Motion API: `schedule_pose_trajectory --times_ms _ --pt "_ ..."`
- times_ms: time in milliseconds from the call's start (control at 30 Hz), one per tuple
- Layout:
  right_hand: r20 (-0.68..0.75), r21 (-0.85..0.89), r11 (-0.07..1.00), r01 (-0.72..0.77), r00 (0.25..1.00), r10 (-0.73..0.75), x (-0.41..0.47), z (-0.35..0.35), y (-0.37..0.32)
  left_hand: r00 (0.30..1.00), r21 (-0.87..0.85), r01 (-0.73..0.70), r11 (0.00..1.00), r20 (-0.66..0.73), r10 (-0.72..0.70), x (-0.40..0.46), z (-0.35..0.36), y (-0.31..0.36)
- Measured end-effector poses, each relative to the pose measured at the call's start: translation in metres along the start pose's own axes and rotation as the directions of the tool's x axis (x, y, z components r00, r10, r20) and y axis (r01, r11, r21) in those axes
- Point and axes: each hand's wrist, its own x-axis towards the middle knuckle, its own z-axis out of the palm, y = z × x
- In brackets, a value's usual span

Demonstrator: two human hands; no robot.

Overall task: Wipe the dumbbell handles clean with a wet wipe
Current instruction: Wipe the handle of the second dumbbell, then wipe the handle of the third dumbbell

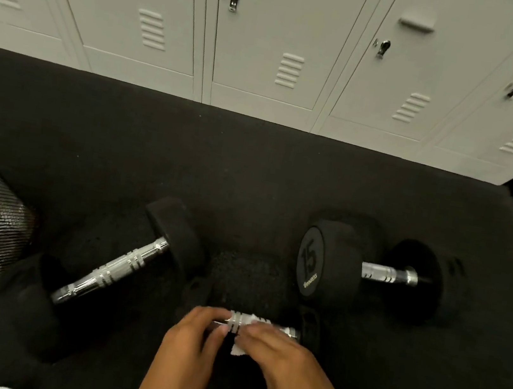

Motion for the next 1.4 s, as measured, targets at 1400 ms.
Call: schedule_pose_trajectory --times_ms 1400 --pt "-0.053 0.799 0.466 -0.381 0.726 0.685 -0.011 -0.058 0.206 0.984 0.062 -0.067 0.996 0.167 0.056 0.111 0.122 0.156"
